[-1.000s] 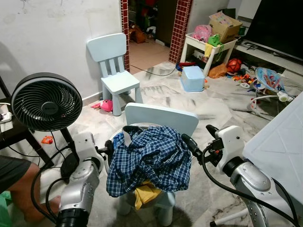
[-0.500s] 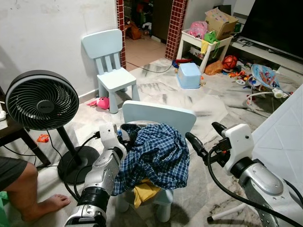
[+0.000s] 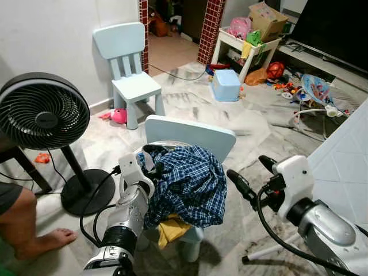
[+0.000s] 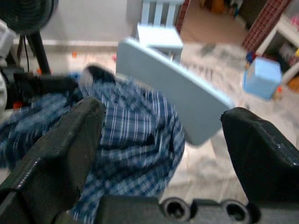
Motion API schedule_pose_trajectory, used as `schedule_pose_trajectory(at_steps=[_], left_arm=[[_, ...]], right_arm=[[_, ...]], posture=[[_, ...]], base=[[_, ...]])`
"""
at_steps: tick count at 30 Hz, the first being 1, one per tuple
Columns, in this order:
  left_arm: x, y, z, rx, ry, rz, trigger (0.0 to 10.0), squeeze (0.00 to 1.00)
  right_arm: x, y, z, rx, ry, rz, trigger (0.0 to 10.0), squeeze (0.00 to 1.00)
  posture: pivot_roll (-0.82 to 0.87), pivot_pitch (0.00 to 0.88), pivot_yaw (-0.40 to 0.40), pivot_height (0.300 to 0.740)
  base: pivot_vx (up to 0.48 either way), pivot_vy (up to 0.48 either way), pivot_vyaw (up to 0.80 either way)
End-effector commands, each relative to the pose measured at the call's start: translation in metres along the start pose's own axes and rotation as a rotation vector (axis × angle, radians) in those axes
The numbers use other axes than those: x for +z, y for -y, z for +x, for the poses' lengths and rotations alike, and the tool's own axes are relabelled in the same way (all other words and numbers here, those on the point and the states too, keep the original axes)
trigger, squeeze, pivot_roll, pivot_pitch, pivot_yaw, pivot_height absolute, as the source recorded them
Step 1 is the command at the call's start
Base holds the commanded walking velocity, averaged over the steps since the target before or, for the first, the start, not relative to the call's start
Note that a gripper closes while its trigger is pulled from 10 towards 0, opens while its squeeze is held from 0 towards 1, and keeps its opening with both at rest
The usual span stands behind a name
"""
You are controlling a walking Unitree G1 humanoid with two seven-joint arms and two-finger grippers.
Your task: Hang hanger
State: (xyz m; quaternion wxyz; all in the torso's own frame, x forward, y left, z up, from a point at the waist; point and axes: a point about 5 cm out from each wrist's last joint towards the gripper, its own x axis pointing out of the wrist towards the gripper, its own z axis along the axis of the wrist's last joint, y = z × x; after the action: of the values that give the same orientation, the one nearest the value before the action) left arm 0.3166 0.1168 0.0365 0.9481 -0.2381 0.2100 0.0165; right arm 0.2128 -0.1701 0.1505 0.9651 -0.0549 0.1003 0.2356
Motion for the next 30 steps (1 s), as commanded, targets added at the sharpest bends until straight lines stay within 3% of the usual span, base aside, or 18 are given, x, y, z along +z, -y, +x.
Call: schedule_pose_trajectory(at_steps=[1, 10, 16, 18, 30], left_arm=[[-0.005, 0.003, -0.002, 0.008, -0.019, 0.016, 10.0, 0.0], [-0.009, 0.014, -0.034, 0.022, 0.018, 0.029, 10.0, 0.0], [-0.001, 0.006, -0.044, 0.067, 0.053, 0.053, 10.0, 0.0], [0.006, 0.005, -0.043, 0.061, 0.065, 0.082, 10.0, 0.0], [0.032, 0.014, -0.013, -0.03, 0.066, -0.039, 10.0, 0.0]], right_arm=[[0.001, 0.003, -0.006, -0.003, -0.013, -0.005, 10.0, 0.0], [-0.014, -0.008, -0.024, 0.01, -0.105, 0.05, 10.0, 0.0], [-0.023, -0.011, -0.034, -0.004, -0.15, 0.067, 10.0, 0.0], [-0.022, -0.011, -0.035, -0.008, -0.152, 0.065, 10.0, 0.0], [-0.016, -0.003, -0.037, -0.06, -0.137, 0.046, 10.0, 0.0]], posture=[[-0.31, 0.119, -0.16, 0.74], [-0.27, 0.209, -0.203, 0.74], [-0.27, 0.237, -0.21, 0.74], [-0.27, 0.237, -0.211, 0.74], [-0.32, 0.226, -0.2, 0.74]], base=[[0.0, 0.0, 0.0], [0.0, 0.0, 0.0], [0.0, 0.0, 0.0], [0.0, 0.0, 0.0], [0.0, 0.0, 0.0]])
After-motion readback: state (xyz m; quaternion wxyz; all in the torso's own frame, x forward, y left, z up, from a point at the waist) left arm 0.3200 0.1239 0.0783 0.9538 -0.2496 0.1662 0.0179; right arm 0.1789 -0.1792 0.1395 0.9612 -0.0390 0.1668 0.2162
